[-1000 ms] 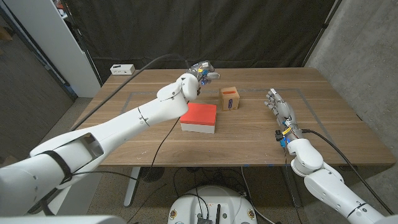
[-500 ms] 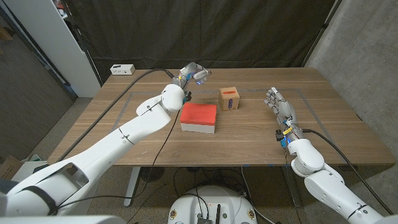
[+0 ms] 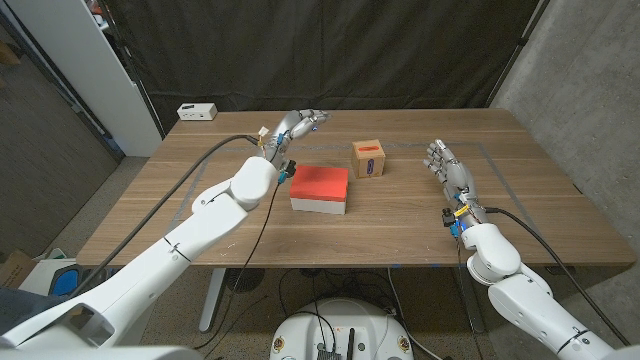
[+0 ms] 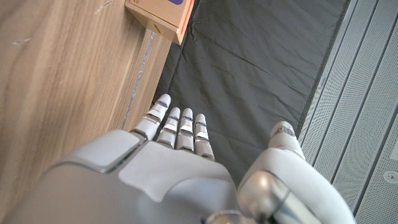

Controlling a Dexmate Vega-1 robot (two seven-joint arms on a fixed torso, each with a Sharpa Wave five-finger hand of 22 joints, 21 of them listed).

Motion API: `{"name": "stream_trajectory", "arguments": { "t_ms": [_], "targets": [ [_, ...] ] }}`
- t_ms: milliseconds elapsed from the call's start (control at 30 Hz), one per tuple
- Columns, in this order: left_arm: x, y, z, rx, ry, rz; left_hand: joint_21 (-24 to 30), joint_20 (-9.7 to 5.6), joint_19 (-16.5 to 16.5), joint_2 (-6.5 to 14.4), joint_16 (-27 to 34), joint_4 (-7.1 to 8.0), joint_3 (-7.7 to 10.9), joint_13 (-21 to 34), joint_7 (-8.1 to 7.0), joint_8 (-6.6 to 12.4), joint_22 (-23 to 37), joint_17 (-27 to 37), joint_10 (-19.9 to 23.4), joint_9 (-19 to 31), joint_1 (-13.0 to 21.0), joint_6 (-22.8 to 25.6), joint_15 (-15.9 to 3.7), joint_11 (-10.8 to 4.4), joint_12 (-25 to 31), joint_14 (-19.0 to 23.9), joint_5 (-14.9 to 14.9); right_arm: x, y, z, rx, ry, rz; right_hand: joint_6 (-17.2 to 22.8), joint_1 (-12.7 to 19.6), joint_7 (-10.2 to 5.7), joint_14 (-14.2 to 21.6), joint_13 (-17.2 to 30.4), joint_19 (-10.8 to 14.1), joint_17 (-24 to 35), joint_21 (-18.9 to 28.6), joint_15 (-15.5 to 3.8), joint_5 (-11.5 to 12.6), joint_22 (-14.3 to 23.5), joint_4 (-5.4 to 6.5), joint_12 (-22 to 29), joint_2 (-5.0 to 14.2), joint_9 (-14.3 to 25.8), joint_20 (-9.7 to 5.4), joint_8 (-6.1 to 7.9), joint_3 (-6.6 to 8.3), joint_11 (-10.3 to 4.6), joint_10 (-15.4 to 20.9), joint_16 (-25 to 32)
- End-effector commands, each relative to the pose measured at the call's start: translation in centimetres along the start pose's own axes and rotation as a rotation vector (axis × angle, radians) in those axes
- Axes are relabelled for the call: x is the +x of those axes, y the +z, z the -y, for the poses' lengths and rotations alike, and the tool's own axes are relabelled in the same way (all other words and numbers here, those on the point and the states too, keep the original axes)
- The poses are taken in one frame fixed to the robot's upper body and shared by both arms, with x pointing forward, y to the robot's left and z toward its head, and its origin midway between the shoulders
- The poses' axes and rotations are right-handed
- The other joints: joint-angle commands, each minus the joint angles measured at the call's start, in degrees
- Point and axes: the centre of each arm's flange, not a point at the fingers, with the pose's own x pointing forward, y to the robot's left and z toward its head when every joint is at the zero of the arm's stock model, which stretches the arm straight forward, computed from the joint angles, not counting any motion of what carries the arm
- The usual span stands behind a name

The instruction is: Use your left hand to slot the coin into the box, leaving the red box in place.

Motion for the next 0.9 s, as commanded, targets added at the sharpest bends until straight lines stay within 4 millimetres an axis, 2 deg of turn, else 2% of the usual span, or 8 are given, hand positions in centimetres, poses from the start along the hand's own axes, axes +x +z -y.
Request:
{"name": "stream_trajectory", "arguments": {
  "t_ms": [33,133,200,333,433,600,767,900],
  "targets": [
    [-2.5,-3.0,-1.8,-0.129,-0.045,0.076,-4.61,-1.11,-4.16,-0.56,-4.26,0.04,-1.57,-0.04,0.38,-0.14,0.18,0.05,-6.43,-0.58,-1.61,-5.68,0.51,0.40,-4.10,-6.33,-0.61,-0.1,0.0,-0.3,-0.001,0.005,0.011,-0.46,0.39,-0.05,0.09,0.02,-0.11,0.08,0.12,-0.46,-0.10,0.10,-0.41,-0.15,0.12,0.23,-0.55,-0.13,-0.07,-0.47,-0.29,0.16],
    [-2.9,-3.7,-2.0,-0.156,-0.056,0.083,-7.65,-1.46,-7.09,-0.69,-6.49,0.15,-2.68,-0.03,0.38,-0.29,0.20,0.05,-9.65,-0.83,-2.43,-9.66,0.81,0.11,-6.20,-9.37,-0.72,-0.1,0.0,-0.3,0.001,0.008,0.011,-1.36,0.40,0.22,-0.04,-0.04,-0.10,0.03,0.10,-0.58,-0.12,0.09,-0.45,-0.25,0.03,0.21,-0.72,-0.48,-0.10,-0.27,-0.61,0.09],
    [-3.2,-4.2,-2.1,-0.179,-0.054,0.090,-9.60,-2.27,-8.48,-0.87,-7.97,0.34,-3.57,-0.03,0.60,-0.23,0.22,0.09,-11.90,-0.96,-3.30,-11.75,0.95,-0.31,-7.59,-11.26,-0.86,-0.1,0.0,-0.2,0.001,0.026,0.011,-2.50,0.41,1.51,-0.88,-0.15,-0.42,-0.06,-0.07,0.26,-0.15,0.06,-0.48,-0.43,-0.18,0.17,-0.82,-0.80,-0.17,0.71,-1.35,-0.26],
    [-4.2,-4.9,-2.2,-0.220,-0.014,0.080,-11.31,-5.45,-8.52,-0.79,-9.08,0.20,-4.14,-0.14,0.20,-0.07,0.19,-0.03,-12.92,-1.11,-3.57,-13.58,-0.07,-1.28,-8.51,-11.86,-0.89,-0.1,-0.1,-0.3,0.001,0.036,0.020,-3.81,0.40,2.62,-2.61,-0.28,-2.16,-0.17,-0.68,1.23,-0.11,0.00,-0.44,-0.89,-0.26,0.13,-0.52,-1.00,-0.22,1.87,-3.52,-0.88],
    [-5.0,-5.5,-2.1,-0.259,0.020,0.073,-11.52,-6.21,-7.99,-0.80,-9.21,0.14,-4.25,-0.18,-0.01,0.03,0.18,-0.07,-12.86,-1.13,-3.57,-13.64,-0.40,-1.54,-8.61,-11.66,-0.89,-0.1,-0.1,-0.3,0.004,0.042,0.026,-4.45,0.37,2.34,-3.34,-0.31,-2.75,-0.21,-0.81,0.99,-0.08,-0.01,-0.43,-0.81,-0.33,0.11,-0.55,-1.09,-0.26,1.75,-3.84,-1.10],
    [-5.6,-6.9,-2.2,-0.329,0.046,0.051,-12.34,-6.08,-8.57,-0.80,-9.66,0.10,-4.44,-0.22,0.09,-0.05,0.16,-0.11,-13.18,-1.15,-3.61,-14.41,-0.19,-1.26,-8.90,-12.00,-0.91,-0.1,-0.4,-0.2,0.010,0.044,0.029,-4.20,0.31,1.74,-2.99,-0.36,-2.67,-0.27,-0.61,0.48,-0.06,-0.01,-0.42,-0.49,-0.47,0.09,-0.78,-0.79,-0.34,0.92,-3.58,-0.86],
    [-6.0,-8.1,-2.2,-0.385,0.063,0.030,-13.36,-5.44,-9.12,-0.62,-10.07,0.12,-4.65,-0.23,1.00,0.19,0.17,-0.13,-13.23,-1.16,-3.66,-14.45,0.64,-0.29,-9.10,-12.06,-0.92,0.0,-1.0,0.0,0.015,0.044,0.016,-3.73,0.25,2.16,-2.53,-0.39,-2.39,-0.32,-0.46,0.84,-0.05,-0.01,-0.41,-0.22,-0.59,0.07,-0.79,-0.55,-0.40,1.41,-3.03,-0.64],
    [-6.1,-8.6,-2.2,-0.390,0.074,0.018,-13.75,-5.32,-9.21,-0.51,-10.10,0.13,-4.73,-0.23,1.24,0.32,0.17,-0.13,-12.98,-1.16,-3.67,-14.26,1.08,-0.21,-9.07,-11.72,-0.92,0.0,-1.4,0.3,0.009,0.040,0.001,-2.87,0.16,1.50,-1.63,-0.42,-1.73,-0.39,-0.16,0.10,-0.03,-0.01,-0.37,0.14,-0.69,0.06,-0.92,-0.20,-0.48,1.12,-2.13,-0.26]
  ]
}}
